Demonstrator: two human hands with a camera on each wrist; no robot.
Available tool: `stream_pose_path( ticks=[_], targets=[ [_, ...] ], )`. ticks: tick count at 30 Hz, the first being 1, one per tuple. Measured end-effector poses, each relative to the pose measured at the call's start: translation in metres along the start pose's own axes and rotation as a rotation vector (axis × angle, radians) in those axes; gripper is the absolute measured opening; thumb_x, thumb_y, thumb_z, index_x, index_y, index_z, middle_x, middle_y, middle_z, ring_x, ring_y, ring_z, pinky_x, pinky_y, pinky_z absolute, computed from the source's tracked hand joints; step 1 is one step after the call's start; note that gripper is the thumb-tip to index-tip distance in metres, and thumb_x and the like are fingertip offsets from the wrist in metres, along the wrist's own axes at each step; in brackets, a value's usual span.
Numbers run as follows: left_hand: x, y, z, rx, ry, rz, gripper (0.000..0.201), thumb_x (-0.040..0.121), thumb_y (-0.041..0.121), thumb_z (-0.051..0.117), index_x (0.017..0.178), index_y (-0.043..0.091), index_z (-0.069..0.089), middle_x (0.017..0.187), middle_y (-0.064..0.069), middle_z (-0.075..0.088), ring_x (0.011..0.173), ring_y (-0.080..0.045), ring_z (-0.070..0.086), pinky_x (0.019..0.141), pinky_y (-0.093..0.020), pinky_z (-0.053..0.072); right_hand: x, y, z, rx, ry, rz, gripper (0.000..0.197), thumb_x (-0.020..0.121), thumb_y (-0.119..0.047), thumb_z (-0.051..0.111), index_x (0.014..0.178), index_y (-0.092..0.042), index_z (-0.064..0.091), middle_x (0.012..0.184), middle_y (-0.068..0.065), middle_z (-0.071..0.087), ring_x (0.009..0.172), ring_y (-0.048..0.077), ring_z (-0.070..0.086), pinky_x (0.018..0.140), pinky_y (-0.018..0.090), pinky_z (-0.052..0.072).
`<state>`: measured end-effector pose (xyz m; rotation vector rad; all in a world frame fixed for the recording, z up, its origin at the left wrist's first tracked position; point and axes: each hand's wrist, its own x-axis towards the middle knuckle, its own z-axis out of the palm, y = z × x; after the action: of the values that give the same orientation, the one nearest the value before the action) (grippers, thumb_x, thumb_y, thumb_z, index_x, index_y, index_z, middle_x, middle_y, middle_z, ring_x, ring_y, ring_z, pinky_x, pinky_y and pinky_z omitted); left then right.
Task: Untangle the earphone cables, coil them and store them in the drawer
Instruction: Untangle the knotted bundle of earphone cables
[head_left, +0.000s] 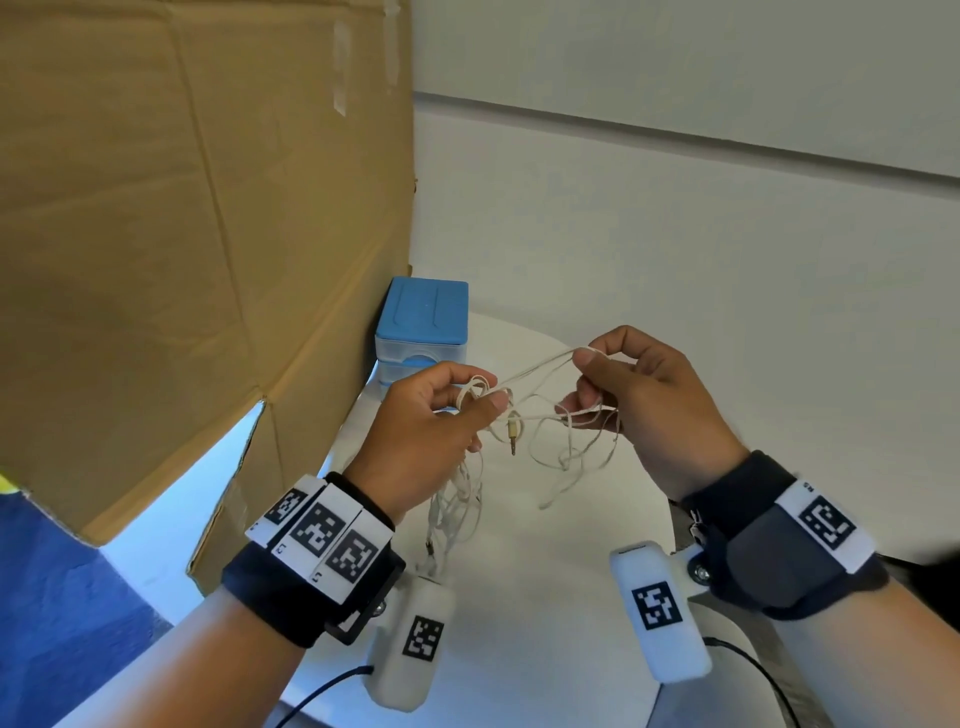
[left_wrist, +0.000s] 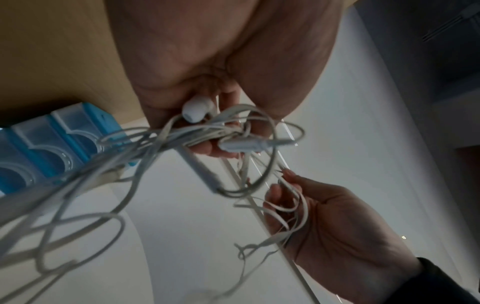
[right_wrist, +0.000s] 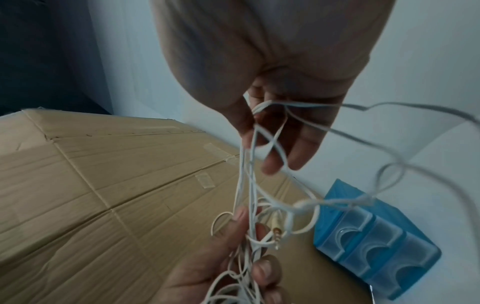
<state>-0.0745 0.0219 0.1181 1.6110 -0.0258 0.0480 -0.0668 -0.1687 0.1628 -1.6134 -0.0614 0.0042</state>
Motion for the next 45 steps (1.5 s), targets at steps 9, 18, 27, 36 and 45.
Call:
stream_pose_path(
  ticks=[9,18,27,36,45],
  targets=[
    [0.0,0.002,-0.001,-0.059,0.01,-0.016,0.006,0.089,0.022,0.068,0.093,0.018,0.07,0.077,0.0,0.075,0.059,-0.011,0.058,0.062,-0.028,0.048,-0.001,-0.003,-0.007,-0.203,-0.147,-0.14,0.029,0.083,-0.011,0.075,0.109,-0.02,0.067,0.061,0.011,0.041,0.055,0.012,0.046,0.057,0.024,0.05],
    [-0.003,0.003,0.003,-0.032,-0.017,0.023,0.008,0.088,0.021,0.069,0.094,0.016,0.069,0.074,0.001,0.073,0.058,-0.012,0.056,0.062,-0.029,0.045,-0.009,-0.014,-0.005,-0.625,-0.31,-0.183,0.014,0.082,-0.027,0.077,0.095,-0.02,0.076,0.037,-0.019,0.043,0.041,0.004,0.044,0.051,0.007,0.031],
    [-0.003,-0.001,0.004,0.01,-0.041,0.074,0.017,0.081,0.012,0.076,0.094,0.02,0.068,0.075,0.005,0.072,0.062,-0.009,0.061,0.064,-0.025,0.051,-0.005,0.004,-0.012,-0.822,-0.3,-0.111,0.015,0.086,-0.037,0.072,0.1,-0.032,0.073,0.046,-0.009,0.036,0.043,0.006,0.038,0.055,0.019,0.033],
    [-0.002,-0.001,0.002,-0.032,-0.056,0.066,0.03,0.069,0.005,0.083,0.093,0.016,0.068,0.08,0.003,0.074,0.073,-0.01,0.068,0.07,-0.028,0.053,-0.012,0.0,-0.018,-0.263,-0.295,-0.225,0.038,0.086,0.007,0.066,0.112,-0.02,0.069,0.065,0.013,0.049,0.064,0.029,0.05,0.069,0.034,0.049],
    [-0.005,0.001,0.005,-0.094,0.053,0.162,0.029,0.069,-0.006,0.081,0.087,0.012,0.065,0.078,0.002,0.073,0.071,-0.008,0.067,0.066,-0.02,0.053,-0.009,-0.003,-0.011,-0.136,-0.219,0.248,0.023,0.102,-0.01,0.044,0.102,-0.007,0.067,0.059,0.015,0.063,0.041,0.023,0.057,0.044,0.023,0.046]
  ],
)
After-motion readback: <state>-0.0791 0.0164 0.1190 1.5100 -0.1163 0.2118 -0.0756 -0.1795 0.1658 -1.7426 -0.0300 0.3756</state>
